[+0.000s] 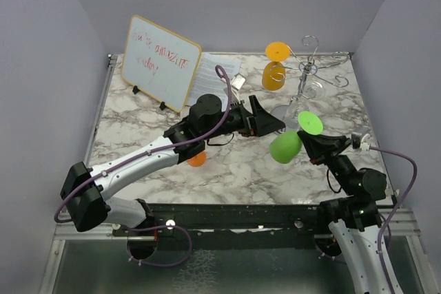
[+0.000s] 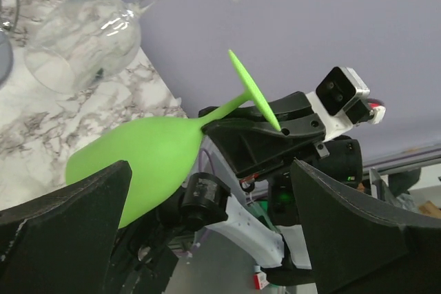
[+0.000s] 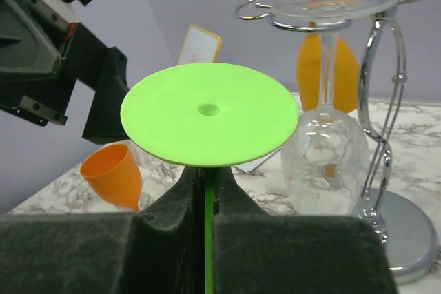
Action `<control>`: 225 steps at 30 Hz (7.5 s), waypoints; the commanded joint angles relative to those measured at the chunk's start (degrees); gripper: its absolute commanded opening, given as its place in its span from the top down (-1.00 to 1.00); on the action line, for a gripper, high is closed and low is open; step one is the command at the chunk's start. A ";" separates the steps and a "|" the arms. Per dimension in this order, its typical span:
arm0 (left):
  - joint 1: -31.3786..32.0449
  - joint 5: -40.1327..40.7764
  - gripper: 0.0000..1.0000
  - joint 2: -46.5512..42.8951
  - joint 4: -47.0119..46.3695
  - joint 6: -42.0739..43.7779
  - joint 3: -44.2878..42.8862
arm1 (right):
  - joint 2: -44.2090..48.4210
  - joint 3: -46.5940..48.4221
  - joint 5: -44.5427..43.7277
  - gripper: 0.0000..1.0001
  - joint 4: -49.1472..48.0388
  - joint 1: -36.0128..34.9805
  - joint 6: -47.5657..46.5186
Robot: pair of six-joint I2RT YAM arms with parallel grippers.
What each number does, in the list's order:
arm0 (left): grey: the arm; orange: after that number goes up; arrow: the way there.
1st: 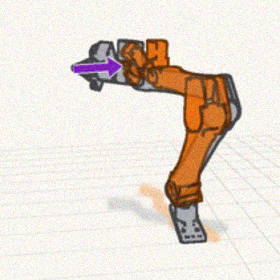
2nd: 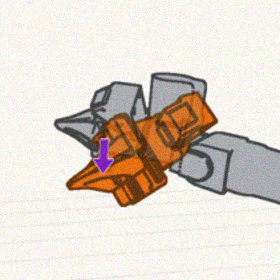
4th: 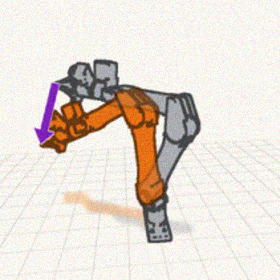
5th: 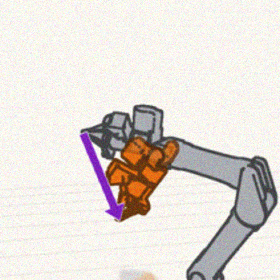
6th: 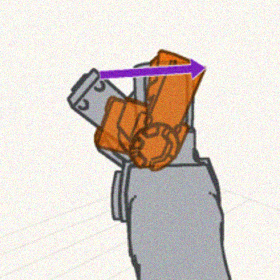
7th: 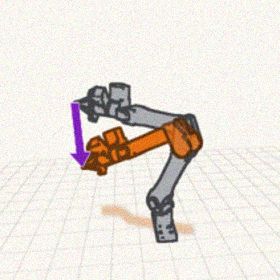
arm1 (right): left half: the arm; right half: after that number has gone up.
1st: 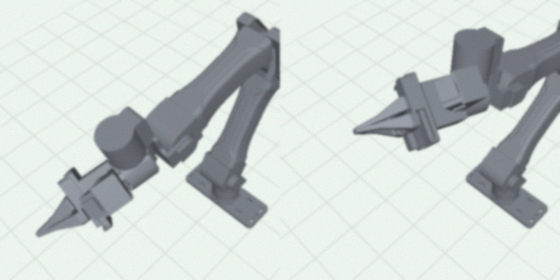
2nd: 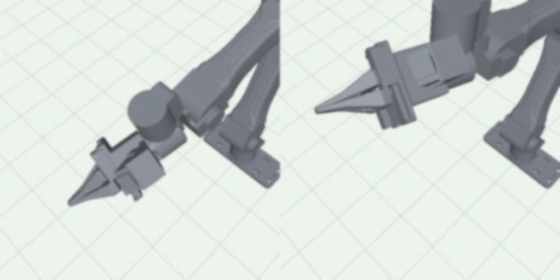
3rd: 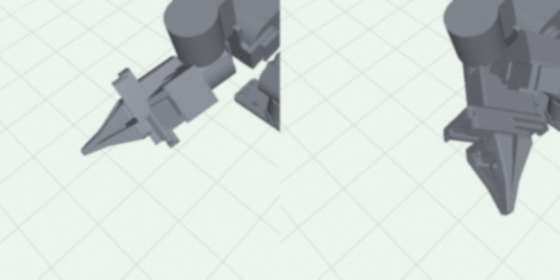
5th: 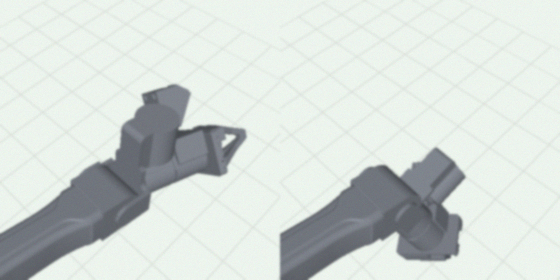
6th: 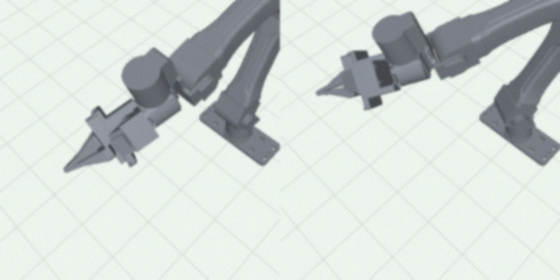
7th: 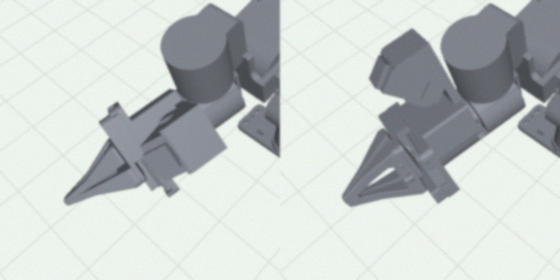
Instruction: Place the wine glass upside down on the wine glass rack
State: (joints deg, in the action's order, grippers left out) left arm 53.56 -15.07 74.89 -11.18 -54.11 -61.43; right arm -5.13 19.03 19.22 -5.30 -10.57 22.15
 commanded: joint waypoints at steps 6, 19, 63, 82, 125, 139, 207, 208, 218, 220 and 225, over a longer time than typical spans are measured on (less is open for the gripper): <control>-4.72 -15.01 -0.90 8.19 -5.22 -14.51 -7.08 | -6.08 -0.03 16.16 0.99 -11.93 -0.36 -3.52; -6.32 -19.67 0.19 11.87 -5.52 -14.32 -10.18 | -9.54 3.78 22.57 0.99 -7.28 -0.33 -15.68; -8.31 -2.37 1.00 6.84 10.77 -6.11 -17.48 | -6.70 10.46 15.61 -0.23 -3.28 -0.33 -4.02; -7.58 8.11 1.00 17.07 18.12 -15.03 -30.22 | -7.67 17.28 10.59 -0.23 -13.40 -0.29 6.24; -9.94 17.48 1.00 22.75 27.53 -8.13 -44.24 | -7.31 17.37 9.21 -0.21 -10.21 -0.31 4.71; -10.41 11.18 1.00 18.83 27.61 -6.93 -39.04 | -7.78 16.66 8.97 -0.21 -9.89 -0.30 5.18; -18.08 36.24 0.05 9.03 54.54 24.39 -17.77 | -16.98 22.15 6.88 -0.10 3.63 -0.38 11.11; -18.40 35.82 0.11 9.57 54.26 24.48 -17.76 | -17.04 22.05 6.97 -0.10 3.63 -0.34 11.20; -19.02 31.97 0.46 13.10 53.83 27.02 -17.97 | -16.59 21.33 6.86 -0.04 4.13 -0.32 12.46; -19.02 30.49 0.55 13.38 53.92 28.39 -18.55 | -16.43 21.33 6.58 0.00 3.88 -0.34 13.52; -19.02 25.25 0.96 13.63 53.92 29.91 -19.72 | -16.30 21.14 5.91 0.00 3.80 -0.35 14.95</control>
State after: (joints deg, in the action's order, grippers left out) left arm 34.61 16.29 87.99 42.92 -26.79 -78.50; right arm -22.22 40.25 26.81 -2.85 -10.61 35.44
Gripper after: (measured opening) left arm 0.139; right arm 0.502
